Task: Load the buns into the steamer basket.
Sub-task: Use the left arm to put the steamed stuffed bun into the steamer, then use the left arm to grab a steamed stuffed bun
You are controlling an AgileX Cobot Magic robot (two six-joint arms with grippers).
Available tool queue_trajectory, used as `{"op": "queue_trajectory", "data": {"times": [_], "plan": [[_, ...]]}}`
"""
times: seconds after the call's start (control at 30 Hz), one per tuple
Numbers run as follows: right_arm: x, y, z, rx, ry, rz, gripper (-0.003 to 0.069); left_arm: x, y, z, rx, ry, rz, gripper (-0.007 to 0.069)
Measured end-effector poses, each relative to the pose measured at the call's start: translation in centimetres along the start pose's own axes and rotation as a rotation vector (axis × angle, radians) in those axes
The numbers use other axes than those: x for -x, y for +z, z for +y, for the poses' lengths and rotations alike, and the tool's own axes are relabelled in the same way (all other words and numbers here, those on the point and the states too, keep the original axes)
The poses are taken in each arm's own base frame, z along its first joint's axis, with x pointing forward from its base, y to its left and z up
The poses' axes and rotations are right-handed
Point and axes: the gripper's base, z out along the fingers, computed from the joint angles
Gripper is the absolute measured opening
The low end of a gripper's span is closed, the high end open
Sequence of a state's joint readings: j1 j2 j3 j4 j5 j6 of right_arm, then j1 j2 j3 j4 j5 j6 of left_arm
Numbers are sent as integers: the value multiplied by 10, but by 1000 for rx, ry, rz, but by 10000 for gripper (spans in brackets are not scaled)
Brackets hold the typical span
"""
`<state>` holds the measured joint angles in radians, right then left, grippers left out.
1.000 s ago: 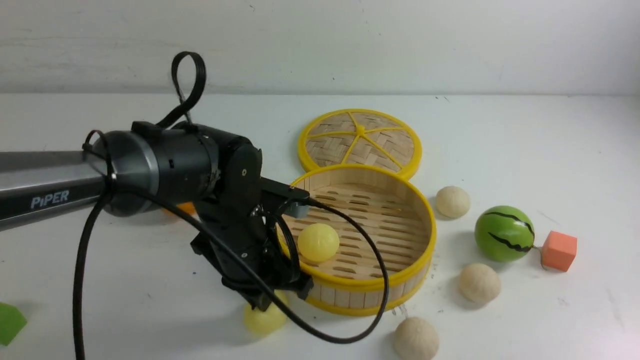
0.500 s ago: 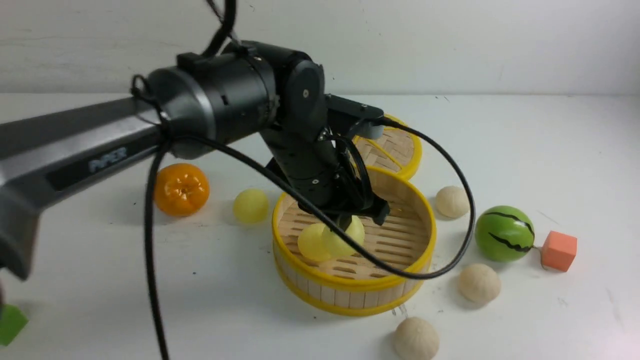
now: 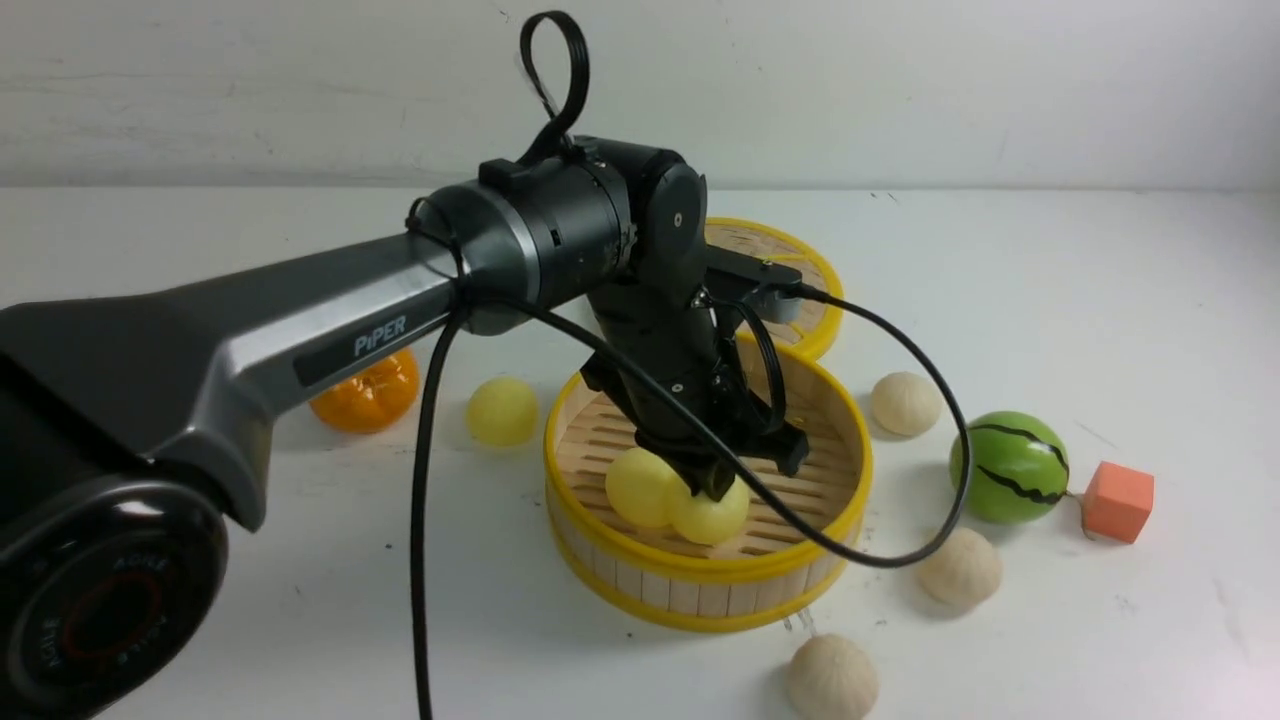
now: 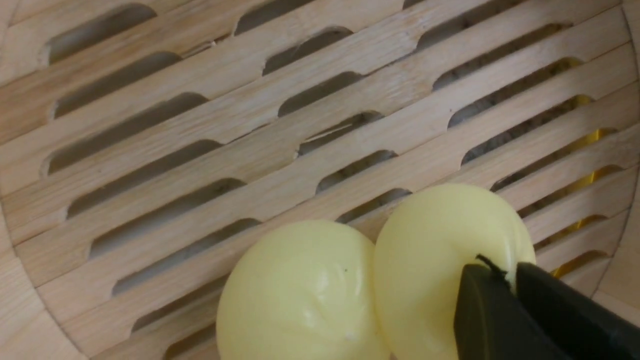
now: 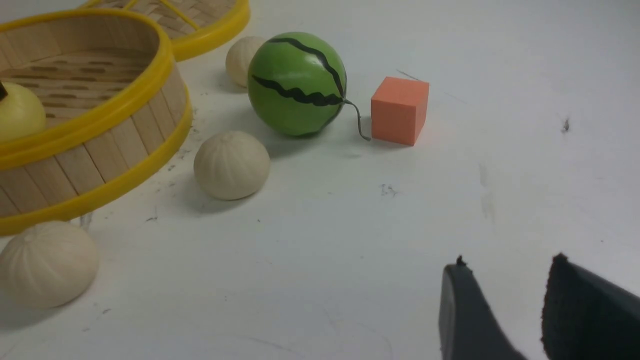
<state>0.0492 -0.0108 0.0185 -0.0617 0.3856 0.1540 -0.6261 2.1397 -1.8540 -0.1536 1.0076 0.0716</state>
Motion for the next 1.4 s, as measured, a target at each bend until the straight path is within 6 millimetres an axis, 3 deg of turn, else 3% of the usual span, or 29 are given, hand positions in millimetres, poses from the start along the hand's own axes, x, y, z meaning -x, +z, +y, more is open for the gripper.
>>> {"op": "queue_trajectory", "data": {"times": [0.13,0.23,0.53,0.7,0.83,0.93,1.07,1.1,1.13,1.17,1.2,1.27,1.33,1.4], "plan": [[0,0,0,0,0,0,239,0,0,0,2,9,2,43],[0,0,0,0,0,0,239,-1,-2,0,2,12,6,-11],[0,0,0,0,0,0,239,-1,-39,-9,-49,40,-18,-13],[0,0,0,0,0,0,239,-1,-24,-8,-55,38,-4,-13],[0,0,0,0,0,0,239,-1,2,-3,-41,36,23,-12],[0,0,0,0,0,0,239,-2,7,-1,-26,45,33,20],[0,0,0,0,0,0,239,0,-3,-3,-28,52,33,157],[0,0,0,0,0,0,239,0,-3,-3,-28,52,35,157],[0,0,0,0,0,0,239,1,-13,-4,-30,54,33,248],[0,0,0,0,0,0,239,1,-15,-5,-29,53,34,258],[0,0,0,0,0,0,239,2,-29,-6,-24,55,17,332],[0,0,0,0,0,0,239,2,-55,-6,5,61,-17,387],[0,0,0,0,0,0,239,1,-84,2,66,47,-56,386],[0,0,0,0,0,0,239,0,-96,17,105,13,-75,344]]}}
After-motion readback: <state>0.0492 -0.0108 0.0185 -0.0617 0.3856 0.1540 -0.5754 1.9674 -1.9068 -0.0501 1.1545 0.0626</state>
